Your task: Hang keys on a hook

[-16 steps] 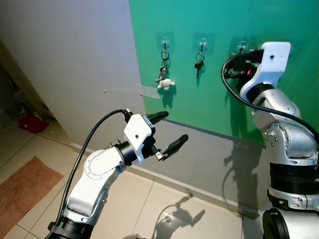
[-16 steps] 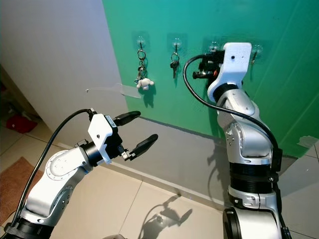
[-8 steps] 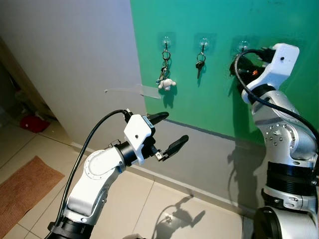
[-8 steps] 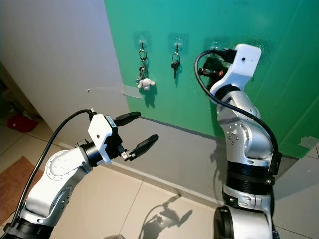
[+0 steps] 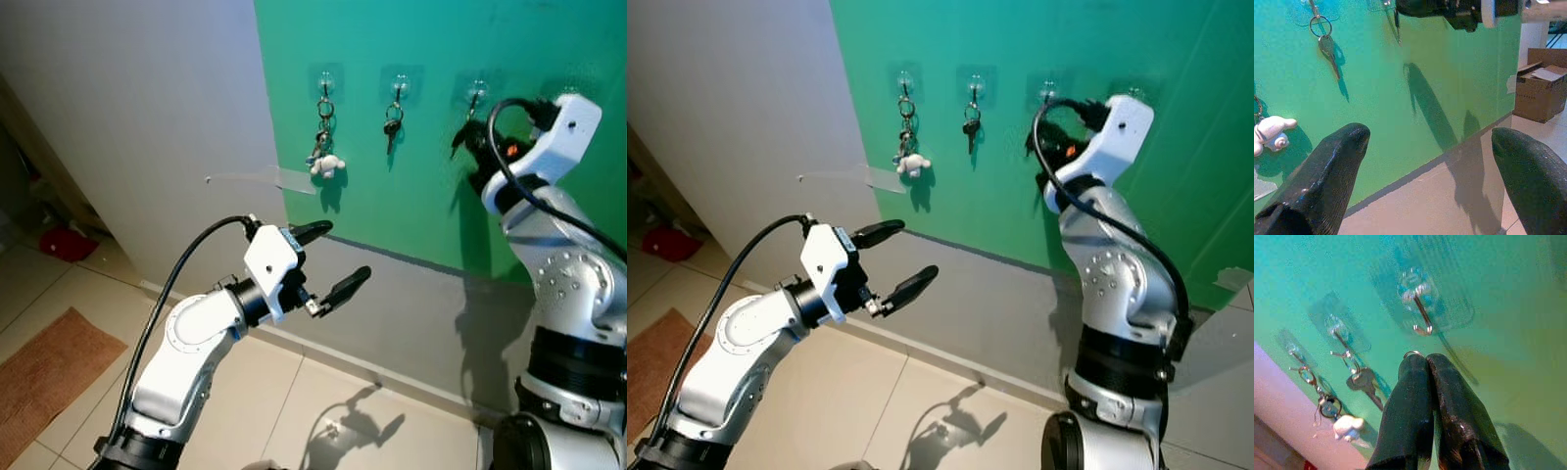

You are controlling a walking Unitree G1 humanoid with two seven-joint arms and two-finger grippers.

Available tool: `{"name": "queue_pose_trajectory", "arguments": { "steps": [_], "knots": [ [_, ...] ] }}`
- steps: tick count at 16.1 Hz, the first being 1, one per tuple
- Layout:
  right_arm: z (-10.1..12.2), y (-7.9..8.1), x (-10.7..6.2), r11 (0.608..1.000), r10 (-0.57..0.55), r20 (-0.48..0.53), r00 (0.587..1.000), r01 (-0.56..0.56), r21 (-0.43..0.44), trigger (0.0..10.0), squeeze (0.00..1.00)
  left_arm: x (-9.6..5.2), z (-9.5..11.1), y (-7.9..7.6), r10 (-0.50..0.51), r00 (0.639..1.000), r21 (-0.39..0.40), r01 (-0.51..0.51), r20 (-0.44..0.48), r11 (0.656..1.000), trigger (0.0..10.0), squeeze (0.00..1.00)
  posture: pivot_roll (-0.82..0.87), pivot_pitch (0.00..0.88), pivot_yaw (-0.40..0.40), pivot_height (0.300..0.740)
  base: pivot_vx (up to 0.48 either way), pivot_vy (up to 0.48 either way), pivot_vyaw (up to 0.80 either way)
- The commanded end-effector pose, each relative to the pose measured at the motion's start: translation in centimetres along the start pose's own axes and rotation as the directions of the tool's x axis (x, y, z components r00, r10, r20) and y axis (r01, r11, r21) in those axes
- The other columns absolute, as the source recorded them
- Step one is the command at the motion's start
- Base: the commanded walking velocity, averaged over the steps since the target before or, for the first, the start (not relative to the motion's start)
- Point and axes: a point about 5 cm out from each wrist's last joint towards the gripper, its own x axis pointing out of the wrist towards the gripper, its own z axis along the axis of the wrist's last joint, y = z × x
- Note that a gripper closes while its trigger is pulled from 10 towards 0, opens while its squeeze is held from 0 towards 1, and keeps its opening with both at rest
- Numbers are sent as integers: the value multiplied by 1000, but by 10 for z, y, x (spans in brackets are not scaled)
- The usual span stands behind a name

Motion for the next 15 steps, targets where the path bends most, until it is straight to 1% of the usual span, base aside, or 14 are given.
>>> {"name": "queue_pose_trajectory", "arguments": {
  "steps": [1, 2, 3, 5, 7, 9, 12, 15],
  "knots": [
    [3, 5, -5, 1000, 20, 8, 1000, -20, 13, 10000, 0, 0, 0, 1, -17, 1000, 2, 17, -10, 1000, 10000, 0, -10, 0, 93, 740, 0, 0, 0],
    [3, 5, -7, 1000, 21, 10, 1000, -21, 16, 10000, 0, 0, 0, 0, -18, 1000, 2, 18, -10, 1000, 10000, 0, -12, 0, 96, 740, 0, 0, 0],
    [8, 8, -8, 998, 30, 32, 999, -31, 54, 10000, 0, 0, 1, 0, -24, 1000, 1, 24, -10, 1000, 10000, 0, -15, 0, 100, 740, 0, 0, 0],
    [11, 10, -7, 997, 33, 47, 998, -36, 68, 10000, 0, 0, 1, 0, -26, 1000, 1, 26, -10, 1000, 10000, 0, -15, 0, 101, 740, 0, 0, 0],
    [12, 10, -1, 997, 18, 55, 998, -22, 81, 10000, 0, -1, 2, 1, -29, 1000, 0, 29, -11, 1000, 10000, 0, -15, 0, 103, 740, 0, 0, 0],
    [9, 10, 5, 995, 6, 45, 999, -10, 94, 10000, 0, -2, 2, 1, -33, 999, 0, 33, -13, 999, 10000, 0, -10, 0, 104, 740, 0, 0, 0],
    [7, 14, 9, 994, 17, 41, 999, -21, 110, 10000, 0, -5, 2, 0, -33, 999, 3, 34, -15, 999, 10000, 0, -5, 0, 103, 740, 0, 0, 0],
    [11, 13, 15, 992, -11, 77, 997, 1, 127, 10000, 0, -6, 1, 0, -31, 999, 4, 31, -19, 1000, 10000, 0, 0, 0, 101, 740, 0, 0, 0]
  ]
}}
